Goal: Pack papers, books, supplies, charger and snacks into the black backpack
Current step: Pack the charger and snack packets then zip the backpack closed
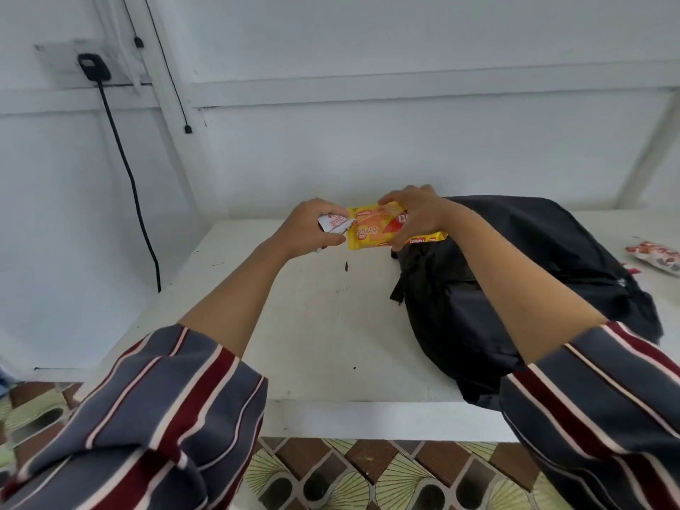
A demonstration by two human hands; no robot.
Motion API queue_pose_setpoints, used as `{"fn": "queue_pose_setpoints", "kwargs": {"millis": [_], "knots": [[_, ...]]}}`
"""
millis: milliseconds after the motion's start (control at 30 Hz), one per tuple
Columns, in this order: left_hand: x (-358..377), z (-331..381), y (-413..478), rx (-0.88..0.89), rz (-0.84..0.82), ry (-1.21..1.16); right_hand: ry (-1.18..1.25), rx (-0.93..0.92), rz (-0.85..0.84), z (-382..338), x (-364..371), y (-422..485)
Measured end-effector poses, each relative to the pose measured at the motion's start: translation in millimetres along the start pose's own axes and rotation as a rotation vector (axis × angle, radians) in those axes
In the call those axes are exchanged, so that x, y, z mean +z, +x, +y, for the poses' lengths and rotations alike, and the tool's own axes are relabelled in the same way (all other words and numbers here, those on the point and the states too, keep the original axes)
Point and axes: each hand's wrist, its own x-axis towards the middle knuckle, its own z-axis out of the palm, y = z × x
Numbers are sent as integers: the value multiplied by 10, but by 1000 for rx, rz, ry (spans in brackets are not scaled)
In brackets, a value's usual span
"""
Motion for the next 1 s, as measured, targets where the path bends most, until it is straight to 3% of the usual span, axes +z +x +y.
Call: {"fn": "queue_pose_setpoints", "kwargs": {"millis": [467, 700, 1000], "knots": [[1186, 1275, 299, 168, -39, -6, 74, 116, 35, 1545, -520, -1009], [1453, 1431, 283, 136, -49, 68, 120, 51, 120, 1789, -394, -999], [1466, 1453, 326, 114, -20, 86, 34, 69, 79, 1880, -327, -955]]}}
